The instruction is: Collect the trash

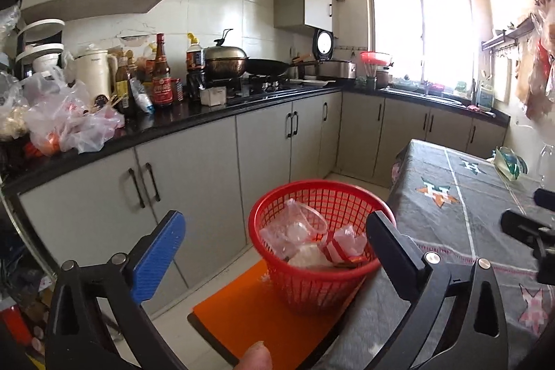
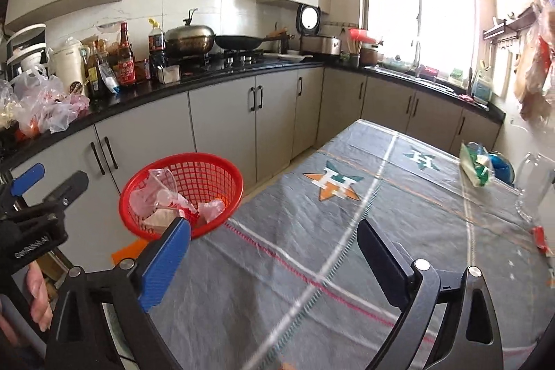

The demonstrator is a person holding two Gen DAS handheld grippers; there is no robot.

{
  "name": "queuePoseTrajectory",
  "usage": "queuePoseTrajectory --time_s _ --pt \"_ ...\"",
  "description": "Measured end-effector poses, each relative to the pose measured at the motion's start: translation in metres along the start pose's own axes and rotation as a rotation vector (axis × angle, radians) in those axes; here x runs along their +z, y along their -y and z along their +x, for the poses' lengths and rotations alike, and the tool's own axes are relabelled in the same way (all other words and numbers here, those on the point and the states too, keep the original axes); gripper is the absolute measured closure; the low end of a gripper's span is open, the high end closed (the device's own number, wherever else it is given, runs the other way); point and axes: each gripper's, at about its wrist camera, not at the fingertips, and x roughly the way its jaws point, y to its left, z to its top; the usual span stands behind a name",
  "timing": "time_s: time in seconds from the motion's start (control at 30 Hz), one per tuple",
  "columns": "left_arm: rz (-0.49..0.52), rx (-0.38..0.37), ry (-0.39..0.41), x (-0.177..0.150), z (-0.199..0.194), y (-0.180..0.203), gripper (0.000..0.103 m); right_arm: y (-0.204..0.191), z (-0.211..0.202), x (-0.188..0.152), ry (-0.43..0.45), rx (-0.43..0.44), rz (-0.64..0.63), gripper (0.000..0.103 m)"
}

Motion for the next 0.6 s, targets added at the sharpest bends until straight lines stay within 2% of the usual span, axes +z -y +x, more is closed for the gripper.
queuePoseTrajectory --time_s 0.1,0.2,0.3,0.6 --pt "0.028 0.081 -0.006 -0.008 -0.009 0.008 0.000 -0.001 -0.017 -0.007 0.012 -0.019 -0.025 0.001" --pt "0.050 0.105 0.009 -0.014 -0.018 0.013 0.000 0.003 -0.032 -0.016 0.018 -0.033 -0.026 0.001" --pt "0.018 0.141 0.011 -0.020 -0.024 0.015 0.000 0.007 -0.042 -0.024 0.014 -0.048 -0.013 0.001" --pt "0.040 0.107 -0.007 -0.028 -0.029 0.031 0.000 0.007 -0.065 -0.037 0.010 -0.075 -0.003 0.000"
